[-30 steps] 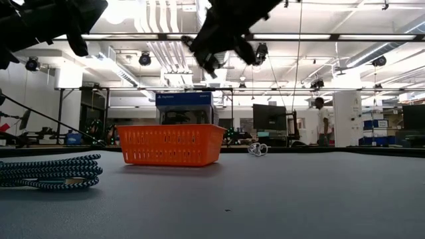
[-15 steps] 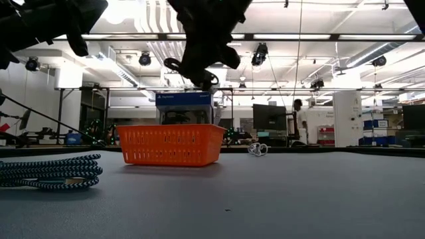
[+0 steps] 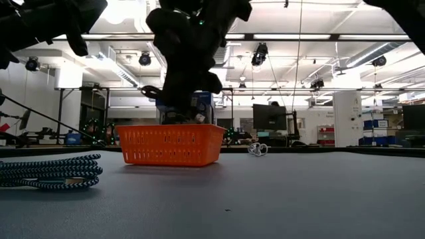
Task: Pick and place USB-C Cables
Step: Put the black charger cable into the orange bin
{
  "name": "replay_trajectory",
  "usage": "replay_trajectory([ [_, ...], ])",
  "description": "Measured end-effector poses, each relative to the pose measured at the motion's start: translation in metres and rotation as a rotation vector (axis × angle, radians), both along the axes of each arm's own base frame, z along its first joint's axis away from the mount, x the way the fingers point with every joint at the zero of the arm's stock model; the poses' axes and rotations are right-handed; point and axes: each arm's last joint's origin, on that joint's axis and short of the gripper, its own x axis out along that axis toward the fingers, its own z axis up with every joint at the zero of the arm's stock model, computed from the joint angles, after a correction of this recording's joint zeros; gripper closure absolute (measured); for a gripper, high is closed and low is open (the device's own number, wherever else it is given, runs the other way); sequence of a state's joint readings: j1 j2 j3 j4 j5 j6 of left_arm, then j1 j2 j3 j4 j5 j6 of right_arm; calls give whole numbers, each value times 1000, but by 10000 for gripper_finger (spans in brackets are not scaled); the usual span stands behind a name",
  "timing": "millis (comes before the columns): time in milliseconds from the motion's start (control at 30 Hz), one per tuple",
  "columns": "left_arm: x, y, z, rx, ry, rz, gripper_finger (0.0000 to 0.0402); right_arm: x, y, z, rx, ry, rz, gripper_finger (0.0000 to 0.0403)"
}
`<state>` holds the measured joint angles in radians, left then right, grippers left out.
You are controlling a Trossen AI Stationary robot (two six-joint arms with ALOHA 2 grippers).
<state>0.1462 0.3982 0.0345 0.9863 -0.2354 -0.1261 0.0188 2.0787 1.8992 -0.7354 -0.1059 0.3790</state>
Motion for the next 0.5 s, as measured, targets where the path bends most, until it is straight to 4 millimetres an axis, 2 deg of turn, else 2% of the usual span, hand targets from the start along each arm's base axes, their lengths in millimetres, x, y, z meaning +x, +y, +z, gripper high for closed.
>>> replay_trajectory([
  [100, 0, 0, 0, 0, 0, -1, 402, 2, -2, -1, 0, 25, -4, 360],
  [267, 0, 0, 0, -1, 0, -1, 402, 2, -2, -12, -5, 108, 1, 360],
  [500, 0, 0, 0, 1, -3, -2, 402, 0, -4, -12, -19, 126, 22, 360],
])
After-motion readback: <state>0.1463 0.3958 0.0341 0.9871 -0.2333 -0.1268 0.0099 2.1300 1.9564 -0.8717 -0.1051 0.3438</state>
